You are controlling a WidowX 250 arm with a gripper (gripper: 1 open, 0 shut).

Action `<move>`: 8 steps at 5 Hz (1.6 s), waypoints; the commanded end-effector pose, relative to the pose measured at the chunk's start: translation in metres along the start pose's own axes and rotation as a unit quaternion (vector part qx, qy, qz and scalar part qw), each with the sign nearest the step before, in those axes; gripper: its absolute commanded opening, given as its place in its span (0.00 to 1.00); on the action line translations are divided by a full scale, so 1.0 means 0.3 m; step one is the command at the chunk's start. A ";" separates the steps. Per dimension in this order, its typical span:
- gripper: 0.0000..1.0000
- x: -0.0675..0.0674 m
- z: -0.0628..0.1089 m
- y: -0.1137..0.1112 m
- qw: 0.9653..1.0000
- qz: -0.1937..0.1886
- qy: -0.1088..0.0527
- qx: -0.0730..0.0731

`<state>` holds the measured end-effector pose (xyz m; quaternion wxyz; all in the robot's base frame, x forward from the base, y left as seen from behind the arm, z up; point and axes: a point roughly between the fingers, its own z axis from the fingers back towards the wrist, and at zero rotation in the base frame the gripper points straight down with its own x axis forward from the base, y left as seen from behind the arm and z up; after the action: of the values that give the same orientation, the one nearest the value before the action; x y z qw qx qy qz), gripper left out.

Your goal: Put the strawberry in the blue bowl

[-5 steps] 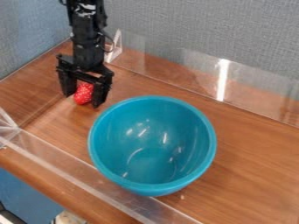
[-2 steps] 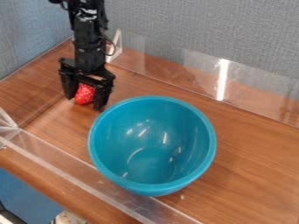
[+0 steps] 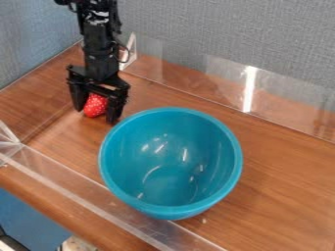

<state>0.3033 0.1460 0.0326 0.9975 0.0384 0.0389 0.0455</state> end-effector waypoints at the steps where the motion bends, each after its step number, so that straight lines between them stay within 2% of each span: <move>1: 1.00 0.021 0.040 0.002 1.000 -0.001 -0.023 0.007; 4: 1.00 0.019 0.029 -0.003 1.000 -0.001 -0.029 0.007; 5: 0.00 0.026 0.016 -0.006 1.000 0.000 -0.029 0.008; 8: 0.00 -0.002 0.140 -0.032 0.997 -0.017 -0.068 0.018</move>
<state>0.3008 0.1338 0.0517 0.9985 0.0470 0.0050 0.0279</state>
